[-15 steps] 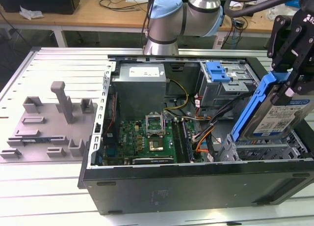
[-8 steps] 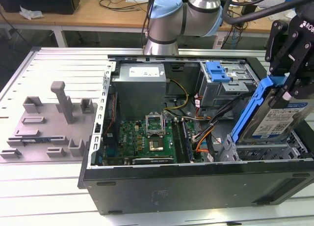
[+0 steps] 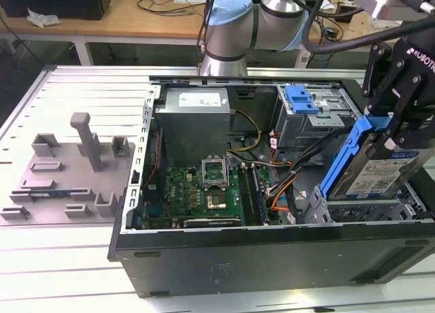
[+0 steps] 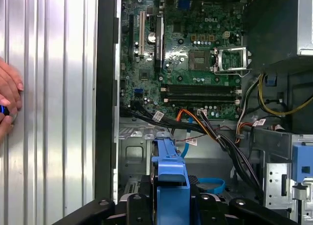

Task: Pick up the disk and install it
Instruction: 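Insert the disk into the insertion slot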

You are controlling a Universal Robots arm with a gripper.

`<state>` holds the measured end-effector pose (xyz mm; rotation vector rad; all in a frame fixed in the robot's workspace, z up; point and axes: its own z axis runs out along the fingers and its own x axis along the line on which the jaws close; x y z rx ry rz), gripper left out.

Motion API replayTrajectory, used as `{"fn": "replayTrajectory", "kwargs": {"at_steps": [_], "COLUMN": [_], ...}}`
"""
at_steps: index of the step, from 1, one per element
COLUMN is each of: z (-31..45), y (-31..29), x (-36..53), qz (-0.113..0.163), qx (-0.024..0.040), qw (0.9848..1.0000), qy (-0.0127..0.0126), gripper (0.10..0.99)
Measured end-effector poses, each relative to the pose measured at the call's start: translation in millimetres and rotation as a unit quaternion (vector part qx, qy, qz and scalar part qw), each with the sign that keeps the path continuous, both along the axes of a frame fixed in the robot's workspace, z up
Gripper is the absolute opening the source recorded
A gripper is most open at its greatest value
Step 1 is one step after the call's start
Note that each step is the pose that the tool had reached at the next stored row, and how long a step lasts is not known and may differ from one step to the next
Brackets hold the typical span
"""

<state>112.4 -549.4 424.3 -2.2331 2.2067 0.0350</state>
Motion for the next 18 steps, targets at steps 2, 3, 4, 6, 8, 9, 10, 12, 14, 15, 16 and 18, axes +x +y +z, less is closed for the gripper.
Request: {"fn": "replayTrajectory", "kwargs": {"at_steps": [2, 3, 4, 6, 8, 9, 10, 12, 14, 15, 16, 18], "z": [-6.4, -10.7, -14.4, -21.4, -29.2, -32.2, -33.8, -36.6, -37.0, -37.3, -37.3, -37.2], "y": [-0.1, -0.3, -0.4, -0.5, -0.8, -0.8, -0.9, -0.8, -0.9, -0.9, -0.9, -0.9], "x": [0.0, 0.0, 0.0, 0.0, 0.0, 0.0, 0.0, 0.0, 0.0, -0.2, -0.2, -0.2], "qz": [0.000, 0.000, 0.000, 0.000, 0.000, 0.000, 0.000, 0.000, 0.000, 0.000, 0.000, 0.000], "qx": [0.0001, 0.0001, 0.0000, 0.0001, -0.0001, 0.0001, 0.0001, 0.0000, -0.0002, 0.0000, -0.0001, -0.0002], "qw": [1.0000, 1.0000, 1.0000, 1.0000, 1.0000, 1.0000, 1.0000, 1.0000, 1.0000, 1.0000, 1.0000, 1.0000], "qy": [0.0000, 0.0000, 0.0000, 0.0000, 0.0000, 0.0000, 0.0000, -0.0001, 0.0000, 0.0000, 0.0000, 0.0000], "gripper": [0.365, 0.365, 0.365, 0.365, 0.365, 0.365, 0.365, 0.365, 0.435, 0.498, 0.561, 0.561]}}
